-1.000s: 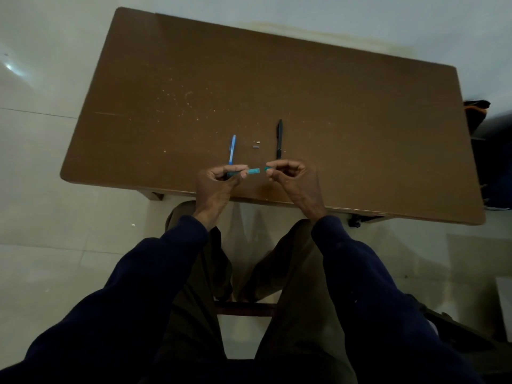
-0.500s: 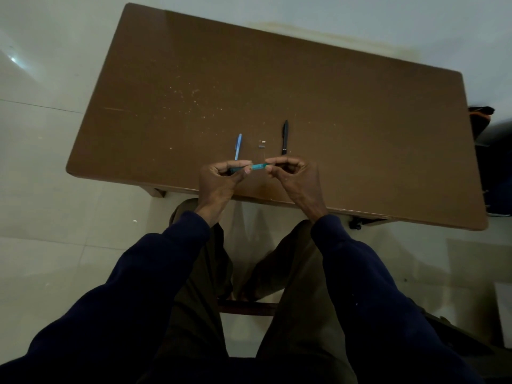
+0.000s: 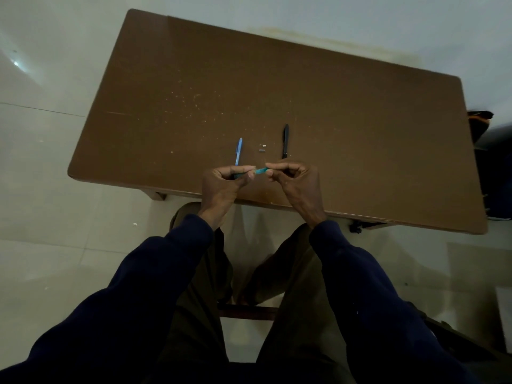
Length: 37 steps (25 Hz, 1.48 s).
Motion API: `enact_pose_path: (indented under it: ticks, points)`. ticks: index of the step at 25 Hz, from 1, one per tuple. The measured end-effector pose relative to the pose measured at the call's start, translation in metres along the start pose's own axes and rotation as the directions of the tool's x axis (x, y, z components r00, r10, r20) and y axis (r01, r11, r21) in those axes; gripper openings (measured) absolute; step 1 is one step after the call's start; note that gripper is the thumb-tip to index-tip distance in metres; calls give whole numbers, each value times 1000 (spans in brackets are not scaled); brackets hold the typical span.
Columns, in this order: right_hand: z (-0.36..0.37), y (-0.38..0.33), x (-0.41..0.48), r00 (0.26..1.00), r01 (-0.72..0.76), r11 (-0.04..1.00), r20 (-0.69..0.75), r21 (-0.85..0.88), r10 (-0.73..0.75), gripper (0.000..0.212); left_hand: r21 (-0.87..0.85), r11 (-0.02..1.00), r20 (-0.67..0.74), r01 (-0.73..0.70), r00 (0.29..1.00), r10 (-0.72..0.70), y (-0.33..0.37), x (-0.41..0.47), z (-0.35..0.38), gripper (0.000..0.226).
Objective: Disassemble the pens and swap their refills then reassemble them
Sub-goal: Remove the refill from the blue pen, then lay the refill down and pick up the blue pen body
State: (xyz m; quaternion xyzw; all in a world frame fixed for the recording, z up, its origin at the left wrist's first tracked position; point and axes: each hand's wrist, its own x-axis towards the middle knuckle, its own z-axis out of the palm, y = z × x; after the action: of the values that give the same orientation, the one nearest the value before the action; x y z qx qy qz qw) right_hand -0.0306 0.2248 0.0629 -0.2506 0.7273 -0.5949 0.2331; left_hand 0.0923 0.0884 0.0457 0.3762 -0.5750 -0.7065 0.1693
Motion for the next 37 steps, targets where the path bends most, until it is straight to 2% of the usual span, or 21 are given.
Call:
enact_pose_path:
  ticks: [7, 10, 13, 20, 24, 30, 37]
  points:
    - [-27, -2, 6, 998, 14, 986, 55, -166, -5, 22, -2, 1000, 96, 16, 995, -16, 10, 4, 15, 18]
    - [-46, 13, 11, 997, -32, 970, -79, -239, 13, 18, 25, 998, 56, 52, 997, -54, 7, 7, 9, 22]
    - [-67, 36, 16, 970, -151, 938, -232, -313, 79, 15, 95, 992, -35, 78, 997, -75, 3, 11, -3, 19]
    - [-82, 73, 25, 904, -316, 898, -385, -306, 186, 15, 238, 970, -134, 52, 991, -20, 3, 29, -16, 20]
    - [-85, 80, 24, 906, -340, 870, -371, -357, 202, 19, 333, 942, -184, 44, 983, 19, 1, 42, -14, 23]
    - [-81, 75, 22, 910, -326, 865, -374, -381, 178, 22, 496, 866, -170, 63, 985, 26, -11, 61, -4, 23]
    - [-41, 60, 26, 963, -177, 833, -269, -525, 35, 13, 621, 777, -185, 102, 982, 20, -9, 72, 5, 25]
